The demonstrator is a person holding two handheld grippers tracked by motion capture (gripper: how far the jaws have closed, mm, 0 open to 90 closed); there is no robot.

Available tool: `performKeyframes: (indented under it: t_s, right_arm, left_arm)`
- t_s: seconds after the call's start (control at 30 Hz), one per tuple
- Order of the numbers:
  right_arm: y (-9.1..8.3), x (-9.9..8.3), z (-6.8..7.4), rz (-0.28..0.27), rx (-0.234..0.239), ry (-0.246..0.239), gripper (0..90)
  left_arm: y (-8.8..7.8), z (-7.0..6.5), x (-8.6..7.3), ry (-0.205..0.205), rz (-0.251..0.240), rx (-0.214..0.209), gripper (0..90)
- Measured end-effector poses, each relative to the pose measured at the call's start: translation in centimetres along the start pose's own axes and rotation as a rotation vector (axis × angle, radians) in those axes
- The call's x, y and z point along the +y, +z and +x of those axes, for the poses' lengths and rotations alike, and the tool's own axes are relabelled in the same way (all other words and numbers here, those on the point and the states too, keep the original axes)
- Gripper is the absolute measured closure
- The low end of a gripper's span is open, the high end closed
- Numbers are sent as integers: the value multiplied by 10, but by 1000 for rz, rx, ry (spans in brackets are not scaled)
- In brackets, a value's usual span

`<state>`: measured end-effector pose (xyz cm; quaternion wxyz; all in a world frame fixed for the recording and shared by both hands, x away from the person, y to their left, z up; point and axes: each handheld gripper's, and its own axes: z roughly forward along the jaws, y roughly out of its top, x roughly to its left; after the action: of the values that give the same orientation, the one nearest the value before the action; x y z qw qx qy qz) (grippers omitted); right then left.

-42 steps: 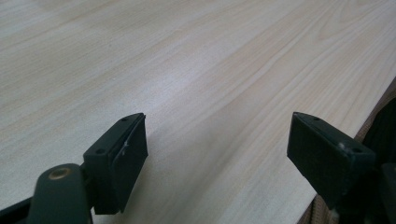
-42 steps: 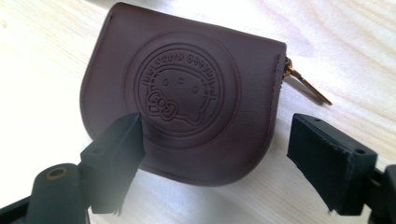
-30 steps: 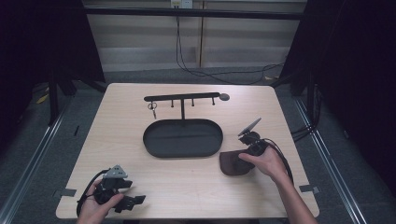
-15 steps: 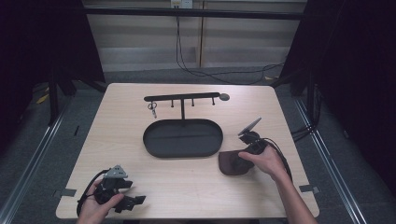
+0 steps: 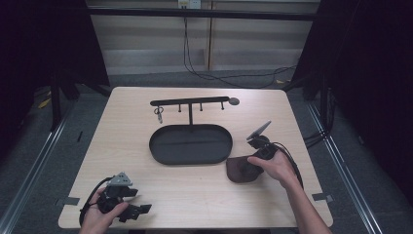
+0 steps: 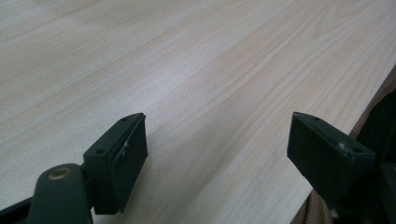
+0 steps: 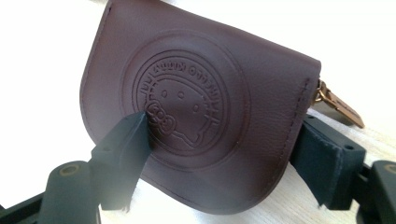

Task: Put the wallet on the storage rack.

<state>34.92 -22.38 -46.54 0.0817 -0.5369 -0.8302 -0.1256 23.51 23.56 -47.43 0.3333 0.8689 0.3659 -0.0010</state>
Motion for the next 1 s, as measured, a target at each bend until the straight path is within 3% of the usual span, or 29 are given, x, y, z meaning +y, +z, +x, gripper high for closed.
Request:
performKeyframes:
  t_s: [0.13,0.4,0.57,0.67,0.77,1.0]
  right_arm:
    - [-6,-1,-1,-24,-12,12,326]
    - [-10,-2,0,-34,-29,26,352]
    - [-23,-6,-4,-78,-15,48,478]
    - [-28,-6,-2,-78,-51,42,510]
    - [-34,-5,-2,-97,-50,43,542]
    - [-41,-4,1,-83,-100,39,560]
  left_arm:
    - [0,0,0,-1,0,0,201]
    - [0,0,0,-3,-1,-1,201]
    - [1,0,0,0,5,-2,202]
    - [1,0,0,-1,3,-3,201]
    - [1,1,0,-1,4,-2,201]
    - [2,1,0,1,7,-4,201]
